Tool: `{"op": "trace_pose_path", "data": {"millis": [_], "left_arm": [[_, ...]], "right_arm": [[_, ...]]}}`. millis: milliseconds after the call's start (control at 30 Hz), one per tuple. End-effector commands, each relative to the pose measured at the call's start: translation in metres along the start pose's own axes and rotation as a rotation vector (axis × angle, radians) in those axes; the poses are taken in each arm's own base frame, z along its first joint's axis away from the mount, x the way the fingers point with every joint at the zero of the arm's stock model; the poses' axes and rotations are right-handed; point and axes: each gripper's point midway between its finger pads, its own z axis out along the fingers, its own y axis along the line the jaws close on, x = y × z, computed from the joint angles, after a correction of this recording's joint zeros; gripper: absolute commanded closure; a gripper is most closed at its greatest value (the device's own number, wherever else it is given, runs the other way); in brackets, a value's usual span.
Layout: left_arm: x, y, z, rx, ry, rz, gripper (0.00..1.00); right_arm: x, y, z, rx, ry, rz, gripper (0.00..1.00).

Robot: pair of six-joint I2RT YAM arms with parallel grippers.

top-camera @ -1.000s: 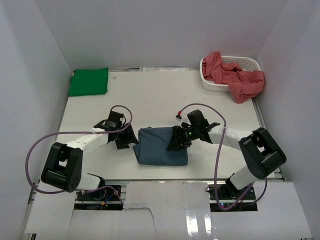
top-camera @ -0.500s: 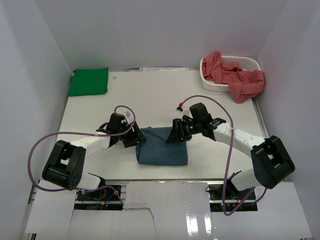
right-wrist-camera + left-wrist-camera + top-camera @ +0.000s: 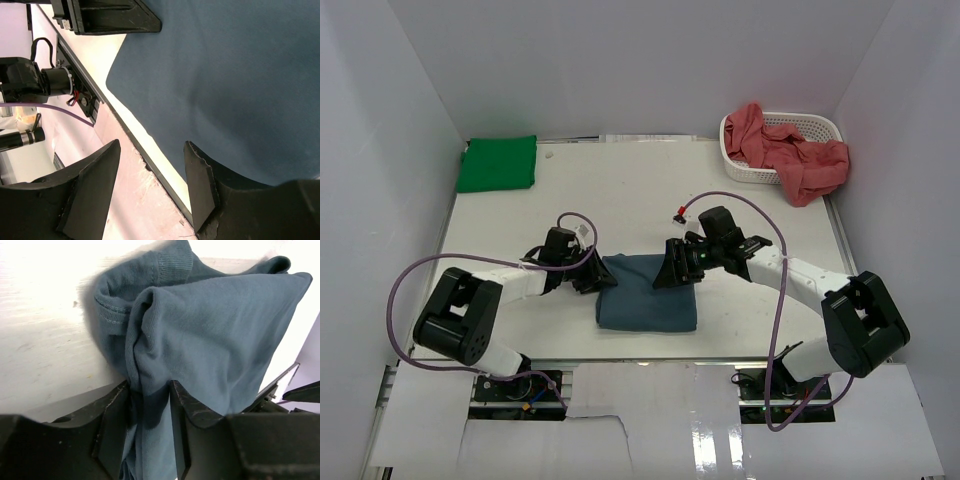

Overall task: Fold and stack the t-shirts
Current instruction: Put the neatly folded tshirt into the corner of the board with the left arm

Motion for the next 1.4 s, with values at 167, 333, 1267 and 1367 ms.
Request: {"op": "trace_pose_path", "data": {"millis": [167, 333, 1267, 1367], "left_arm": [[0.058, 0.074, 0.015, -0.248, 0.154, -0.062, 0.81], [0.050, 0.078, 0.024, -0.291, 0.157, -0.080, 1.00], [-0.289, 0.040, 0.005, -0.471, -0.246, 0.198, 1.00], [-0.314, 0.049, 0.012, -0.476, -0.275, 0.203, 1.00]], "right_arm": [[-0.011, 0.014, -0.014, -0.021, -0.048, -0.045, 0.40], [-0.015, 0.016, -0.025, -0.007, -0.069, -0.055, 0.40], [-0.011, 0.027, -0.057, -0.028, -0.111, -0.088, 0.40], [-0.009, 0.028, -0.057, -0.032, -0.107, -0.086, 0.40]]}}
